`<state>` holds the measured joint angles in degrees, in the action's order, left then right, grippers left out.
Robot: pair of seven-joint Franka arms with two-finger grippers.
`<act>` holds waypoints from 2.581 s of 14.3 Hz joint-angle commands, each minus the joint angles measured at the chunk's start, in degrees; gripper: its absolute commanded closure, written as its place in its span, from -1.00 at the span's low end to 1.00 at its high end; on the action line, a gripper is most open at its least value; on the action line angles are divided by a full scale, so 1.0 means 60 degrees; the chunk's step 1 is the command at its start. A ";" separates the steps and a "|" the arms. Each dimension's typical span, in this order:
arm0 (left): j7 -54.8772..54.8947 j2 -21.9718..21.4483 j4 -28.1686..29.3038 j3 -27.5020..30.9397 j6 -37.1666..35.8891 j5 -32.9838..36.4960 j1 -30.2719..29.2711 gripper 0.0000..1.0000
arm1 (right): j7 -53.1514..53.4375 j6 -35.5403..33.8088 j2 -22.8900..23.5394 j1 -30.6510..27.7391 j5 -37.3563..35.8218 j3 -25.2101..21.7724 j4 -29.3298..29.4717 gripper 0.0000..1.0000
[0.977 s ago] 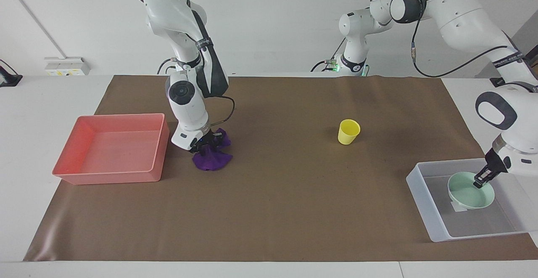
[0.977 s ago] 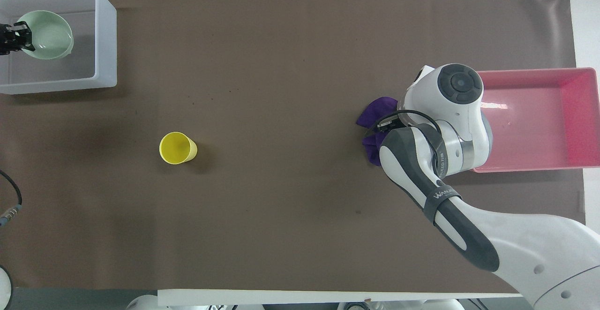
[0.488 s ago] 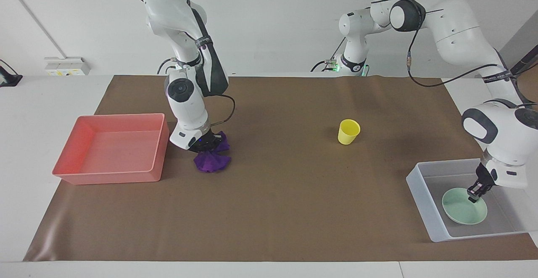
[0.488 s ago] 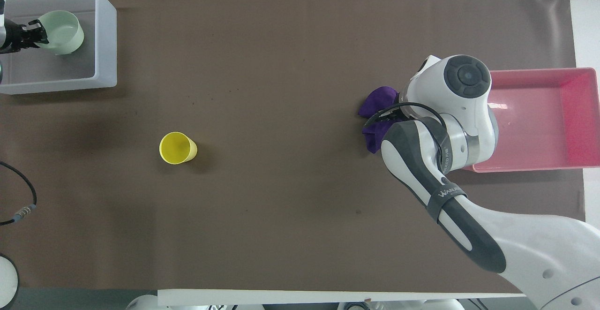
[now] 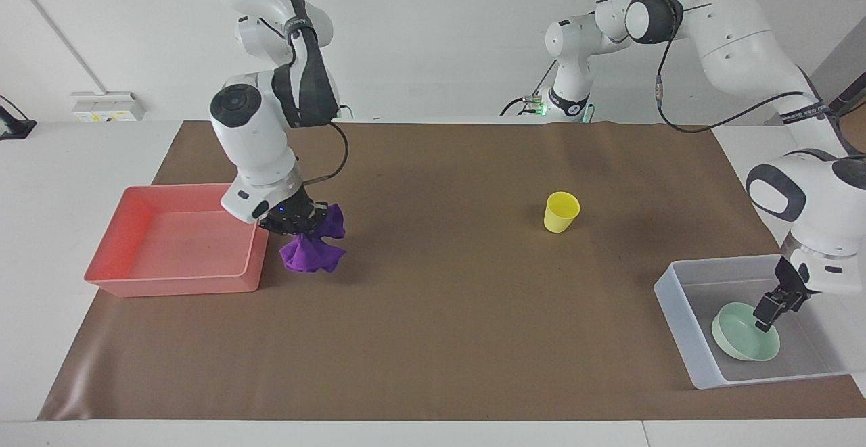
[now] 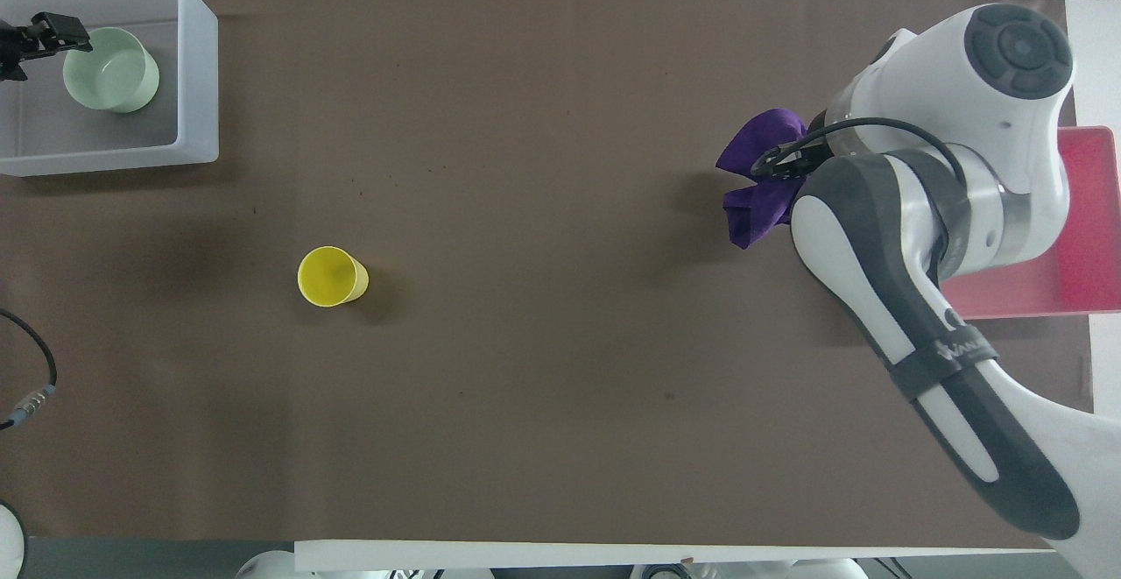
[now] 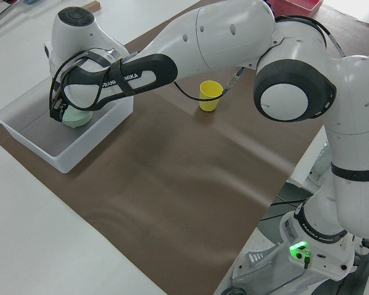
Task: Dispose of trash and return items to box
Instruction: 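Drop the cloth into the pink tray while the left gripper withdraws, then reach the left gripper to the yellow cup and grasp it, then carry the yellow cup into the green bowl in the white box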
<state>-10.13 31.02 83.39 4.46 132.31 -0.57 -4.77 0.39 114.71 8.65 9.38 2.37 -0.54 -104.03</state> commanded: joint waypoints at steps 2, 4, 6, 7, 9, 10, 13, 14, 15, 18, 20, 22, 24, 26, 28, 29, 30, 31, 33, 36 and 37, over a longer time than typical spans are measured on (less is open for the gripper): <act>-0.0186 -0.2293 0.0326 0.0018 -0.3352 0.0182 0.0531 -1.00 | -0.0255 -0.0982 -0.0546 -0.0915 -0.0058 0.0017 0.0390 1.00; -0.0157 -0.3609 0.0369 -0.0041 -0.5282 0.0124 0.0764 -1.00 | -0.0692 -0.0998 -0.0591 -0.1560 -0.0130 0.0032 0.0360 0.99; -0.0200 -0.4652 0.0355 -0.0041 -0.6825 0.0109 0.1261 -1.00 | -0.1686 -0.0954 -0.0708 -0.2116 -0.0262 0.0032 0.0112 0.99; -0.0201 -0.5019 0.0384 -0.0026 -0.7397 0.0123 0.1684 -1.00 | -0.2068 -0.0881 -0.0766 -0.2337 -0.0364 0.0032 -0.0121 0.99; -0.0549 -0.5256 0.0704 -0.0041 -0.8018 0.0138 0.2476 -1.00 | -0.2305 -0.0560 -0.0870 -0.2820 -0.0642 0.0032 -0.0634 1.00; -0.0813 -0.5721 0.1576 -0.0055 -0.7467 0.0124 0.2755 -1.00 | -0.2437 -0.0428 -0.0855 -0.3011 -0.0687 0.0032 -0.0897 1.00; -0.2159 -0.7408 0.6057 -0.0099 -0.3326 0.0124 0.3707 -1.00 | -0.2774 0.0727 -0.0782 -0.3334 -0.0688 0.0032 -0.1863 0.99; -0.2352 -0.7396 0.6662 -0.0114 -0.2910 0.0124 0.3768 -1.00 | -0.2819 0.1152 -0.0753 -0.3437 -0.0688 0.0032 -0.2200 0.99; -0.2368 -0.7309 0.7118 -0.0114 -0.2732 0.0124 0.3914 -1.00 | -0.2819 0.1475 -0.0752 -0.3438 -0.0688 0.0032 -0.2537 0.99; -0.2500 -0.7060 0.8335 -0.0114 -0.1109 0.0124 0.4369 -1.00 | -0.2892 0.2209 -0.0577 -0.3452 -0.0688 0.0032 -0.3096 0.90; -0.2515 -0.6723 0.8630 -0.0114 -0.0783 0.0124 0.4486 -1.00 | -0.2922 0.2473 -0.0431 -0.3452 -0.0688 0.0032 -0.3272 0.84; -0.2515 -0.6489 0.8922 -0.0114 -0.0316 0.0124 0.4516 -0.96 | -0.2951 0.2460 -0.0430 -0.3452 -0.0688 0.0032 -0.3287 0.70; -0.3039 -0.6182 0.9128 -0.0114 0.0314 0.0124 0.4676 0.41 | -0.3111 0.2343 -0.0430 -0.3452 -0.0688 0.0032 -0.3215 -0.04; -0.3261 -0.5932 0.9144 -0.0114 0.0637 0.0124 0.4765 0.99 | -0.3186 0.2255 -0.0474 -0.3452 -0.0688 0.0046 -0.3083 -0.58; -0.3248 -0.5887 0.9129 -0.0114 0.0712 0.0124 0.4765 1.00 | -0.3039 0.1600 -0.0562 -0.3306 -0.0659 0.0090 -0.2558 -0.79; -0.3248 -0.5873 0.9100 -0.0114 0.0698 0.0124 0.4765 1.00 | -0.2966 0.1073 -0.0547 -0.3219 -0.0600 0.0134 -0.2105 -0.86; -0.3277 -0.5814 0.8940 -0.0100 0.0552 0.0124 0.4765 1.00 | -0.2777 0.0618 -0.0489 -0.2928 -0.0585 0.0135 -0.1680 -0.90; -0.3306 -0.5756 0.8591 -0.0099 0.0290 0.0124 0.4765 1.00 | -0.2543 0.0106 -0.0474 -0.2649 -0.0585 0.0135 -0.1270 -0.90; -0.3306 -0.5784 0.7234 -0.0099 -0.1285 0.0124 0.4649 1.00 | -0.1958 -0.1166 -0.0401 -0.2311 -0.0600 0.0135 -0.0348 -0.90; -0.3219 -0.4810 0.3257 0.0018 -0.4623 0.0050 0.3701 1.00 | -0.1108 -0.2460 -0.0269 -0.1755 -0.0614 0.0135 0.0637 -0.90; -0.3204 -0.4121 0.1790 0.0018 -0.5287 0.0036 0.3231 1.00 | -0.0960 -0.2680 -0.0356 -0.1623 -0.0643 0.0135 0.0754 -0.90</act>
<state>-29.45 -3.08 112.80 4.47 111.10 -0.54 19.80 -7.65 101.69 5.56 -1.21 -1.21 0.17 -102.67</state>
